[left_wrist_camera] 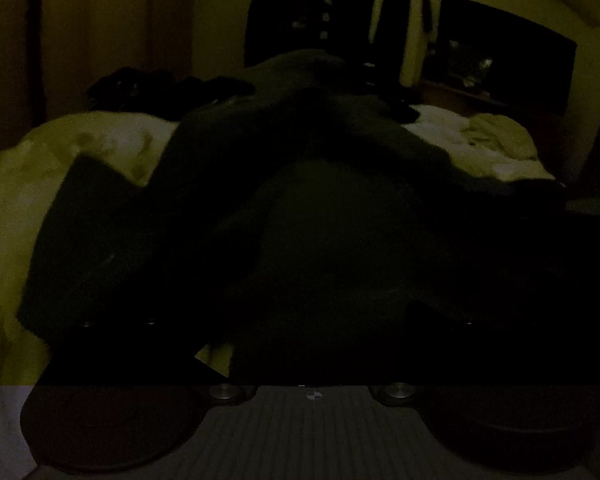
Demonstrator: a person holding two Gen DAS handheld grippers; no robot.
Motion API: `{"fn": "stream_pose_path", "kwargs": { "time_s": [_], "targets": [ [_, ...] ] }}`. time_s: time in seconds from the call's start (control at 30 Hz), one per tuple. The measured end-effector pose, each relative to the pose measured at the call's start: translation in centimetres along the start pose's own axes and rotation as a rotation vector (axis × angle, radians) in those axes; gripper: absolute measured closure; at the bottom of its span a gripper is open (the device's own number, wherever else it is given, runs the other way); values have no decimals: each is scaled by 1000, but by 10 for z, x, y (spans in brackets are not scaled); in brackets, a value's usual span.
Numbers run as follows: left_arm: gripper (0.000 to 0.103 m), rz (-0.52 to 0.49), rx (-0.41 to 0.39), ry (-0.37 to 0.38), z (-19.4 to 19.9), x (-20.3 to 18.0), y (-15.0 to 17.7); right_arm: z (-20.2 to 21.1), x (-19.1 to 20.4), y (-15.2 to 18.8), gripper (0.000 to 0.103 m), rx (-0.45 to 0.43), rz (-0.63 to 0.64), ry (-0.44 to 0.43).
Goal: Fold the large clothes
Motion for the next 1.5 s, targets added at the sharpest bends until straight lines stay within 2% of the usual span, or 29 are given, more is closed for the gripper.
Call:
{"fn": "stream_pose_path", "kwargs": {
  "time_s": [0.07, 0.17, 0.23, 0.4, 0.47, 0.53, 0.57, 0.6, 0.63, 0.67, 0.7, 0.73, 0.8, 0.87, 0.93, 0.97, 1.03, 1.07, 1.1, 1.27, 1.33, 1.4, 1.5],
  "targets": [
    [0, 17, 10, 2, -3, 1, 0, 9, -7, -3, 21, 7, -53, -29],
    [0, 17, 8, 25, -4, -2, 0, 26, -6, -9, 20, -19, -119, -130],
    [0, 1, -3, 25, -4, -3, 0, 32, -2, -13, 20, -34, -148, -158],
    [0, 0, -15, 20, -4, -7, -5, 52, -22, -26, 20, -187, -313, -159],
    [0, 4, -20, 25, -3, -10, -7, 45, -37, -36, 21, -189, -418, -183],
    [0, -7, -16, 24, -2, -13, -5, 20, -42, -45, 28, -112, -494, -270],
    [0, -15, -17, 18, 0, -14, -3, 9, -42, -48, 36, -99, -492, -249],
    [0, -21, -17, 10, 2, -14, 0, -1, -39, -50, 37, -96, -473, -197],
    [0, -24, -15, 2, 3, -13, 2, -9, -35, -51, 39, -88, -452, -182],
    [0, -22, -12, -7, 5, -12, 4, -20, -31, -53, 51, -77, -439, -191],
    [0, -16, -10, -12, 6, -8, 4, -27, -28, -53, 76, -73, -449, -199],
    [0, -6, -12, -18, 7, -3, 5, -32, -23, -53, 85, -71, -460, -217],
    [0, 28, -19, -42, 9, 9, 6, -31, -4, -51, 88, -76, -418, -269],
    [0, 75, -26, -64, 11, 22, 7, -22, 21, -45, 88, -74, -289, -296],
    [0, 136, -30, -76, 13, 35, 7, -13, 40, -37, 88, -36, -191, -313],
    [0, 161, -36, -75, 15, 40, 7, -9, 47, -31, 83, -17, -156, -317],
    [0, 198, -48, -69, 18, 45, 6, -3, 53, -19, 55, 32, -123, -329],
    [0, 203, -52, -69, 20, 45, 4, -2, 53, -16, 33, 47, -126, -357],
    [0, 199, -60, -71, 23, 43, 2, 2, 52, -14, 28, 45, -145, -404],
    [0, 154, -112, -89, 33, 35, -8, 31, 48, -17, 26, -5, -212, -421],
    [0, 153, -135, -70, 34, 31, -17, 42, 41, -21, 23, -30, -240, -425],
    [0, 138, -171, -43, 37, 24, -29, 50, 28, -24, 20, -54, -236, -346],
    [0, 56, -247, -28, 45, 1, -54, 61, -13, -29, 20, -95, -283, -137]
  ]
}}
Point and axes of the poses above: each gripper's, at about its wrist camera, not at the fingertips, and z roughly against the way its jaws point, x to its left, y to its underside, the point moved 5 cm from there along -z, roughly the way its jaws point
